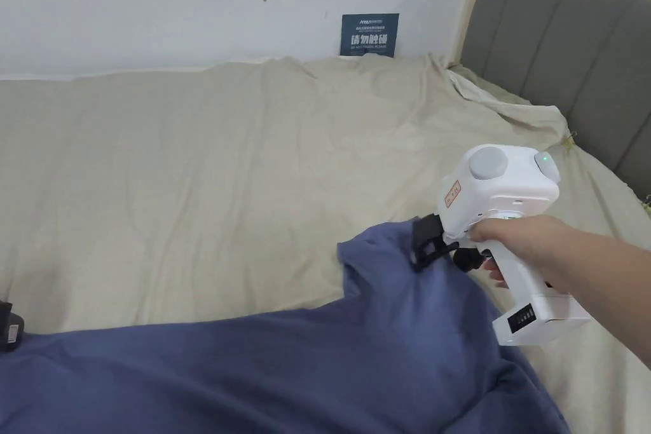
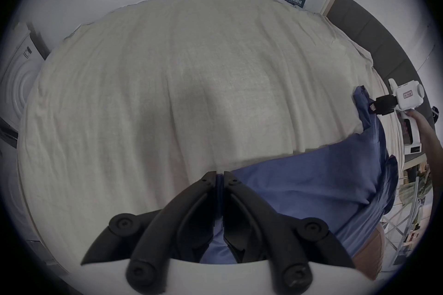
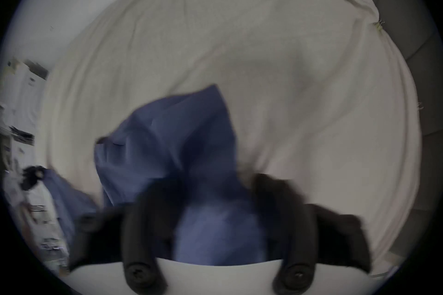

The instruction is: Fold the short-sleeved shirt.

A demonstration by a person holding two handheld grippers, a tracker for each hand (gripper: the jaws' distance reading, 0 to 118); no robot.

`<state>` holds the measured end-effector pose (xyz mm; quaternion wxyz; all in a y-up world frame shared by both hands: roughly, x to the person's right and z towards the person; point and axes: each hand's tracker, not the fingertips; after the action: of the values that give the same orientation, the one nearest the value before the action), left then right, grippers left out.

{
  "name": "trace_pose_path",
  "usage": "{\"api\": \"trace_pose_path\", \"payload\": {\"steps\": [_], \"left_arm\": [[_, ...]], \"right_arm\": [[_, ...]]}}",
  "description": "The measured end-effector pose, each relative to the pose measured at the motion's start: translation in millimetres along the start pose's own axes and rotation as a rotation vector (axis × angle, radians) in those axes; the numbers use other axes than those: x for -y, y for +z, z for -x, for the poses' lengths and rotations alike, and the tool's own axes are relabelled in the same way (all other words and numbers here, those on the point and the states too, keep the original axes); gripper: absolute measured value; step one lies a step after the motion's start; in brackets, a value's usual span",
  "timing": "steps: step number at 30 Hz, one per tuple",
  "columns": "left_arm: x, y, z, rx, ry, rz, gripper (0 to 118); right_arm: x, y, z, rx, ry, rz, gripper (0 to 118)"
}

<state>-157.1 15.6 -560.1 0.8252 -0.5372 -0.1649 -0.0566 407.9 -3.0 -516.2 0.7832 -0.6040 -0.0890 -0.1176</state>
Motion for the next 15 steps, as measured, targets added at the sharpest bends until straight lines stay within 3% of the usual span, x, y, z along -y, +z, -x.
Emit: {"api": "trace_pose_path", "payload": {"steps": [1, 2, 3, 6, 12, 15], "left_arm": [[0.8, -1.2, -0.5, 0.0, -0.006, 0.006, 6], [1.4, -2.0, -0.6, -0.002, -0.008, 0.011, 6], [8.5, 2.5, -11.1, -0.006, -0.009, 0.013, 6], [13.3, 7.4, -9.9, -0.002, -0.004, 0.007, 6], [20.3, 27.1, 8.0, 0.059, 0.06, -0.021, 6], [34.4, 45.9, 14.8, 0.123, 0.1, -0.058, 6]], "right_arm": [[2.1, 6.5, 1.2, 0.123, 0.065, -0.05, 23], [6.2, 10.2, 3.0, 0.142, 0.105, -0.075, 0], [8.1, 18.7, -0.7, 0.033, 0.07, -0.08, 0], [19.7, 50.4, -14.2, -0.06, 0.025, -0.124, 0], [45.1, 101.5, -28.9, -0.135, 0.053, -0.205, 0], [70.0, 129.6, -38.2, -0.229, 0.012, -0.252, 0]]}}
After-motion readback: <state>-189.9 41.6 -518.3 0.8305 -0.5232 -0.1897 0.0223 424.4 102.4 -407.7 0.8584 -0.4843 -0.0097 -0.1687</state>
